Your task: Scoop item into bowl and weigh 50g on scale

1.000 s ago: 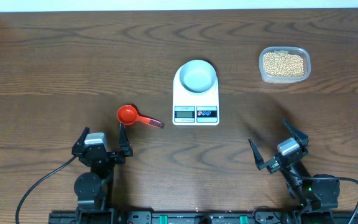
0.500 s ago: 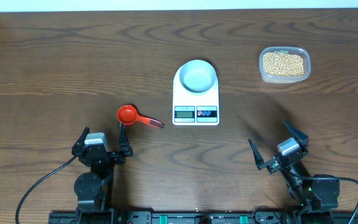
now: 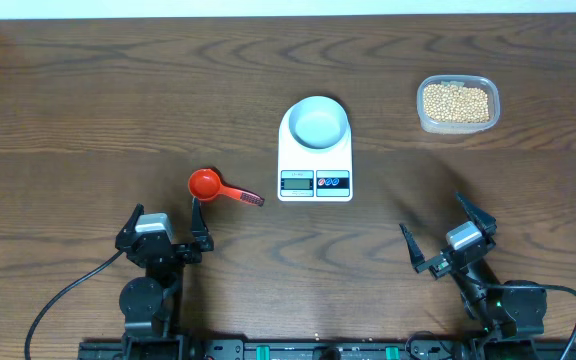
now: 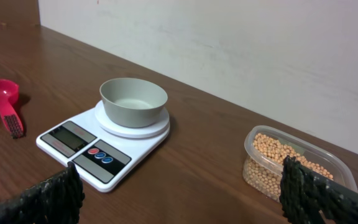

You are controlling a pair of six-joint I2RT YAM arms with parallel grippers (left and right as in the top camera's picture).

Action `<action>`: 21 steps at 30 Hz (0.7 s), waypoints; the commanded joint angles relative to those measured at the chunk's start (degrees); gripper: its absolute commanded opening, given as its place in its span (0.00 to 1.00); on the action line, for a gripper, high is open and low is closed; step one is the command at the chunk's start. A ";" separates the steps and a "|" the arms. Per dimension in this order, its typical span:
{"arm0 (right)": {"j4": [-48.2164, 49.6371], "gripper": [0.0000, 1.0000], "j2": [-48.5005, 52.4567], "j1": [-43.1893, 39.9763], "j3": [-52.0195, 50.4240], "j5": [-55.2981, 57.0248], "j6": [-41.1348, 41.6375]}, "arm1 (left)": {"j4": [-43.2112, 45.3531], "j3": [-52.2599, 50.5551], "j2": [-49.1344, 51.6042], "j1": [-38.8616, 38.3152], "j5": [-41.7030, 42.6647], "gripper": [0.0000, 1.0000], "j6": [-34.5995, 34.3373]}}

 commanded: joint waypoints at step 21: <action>-0.11 0.99 -0.26 0.28 -0.15 -0.37 0.13 | -0.42 3.02 -0.33 0.35 -3.52 0.98 -1.84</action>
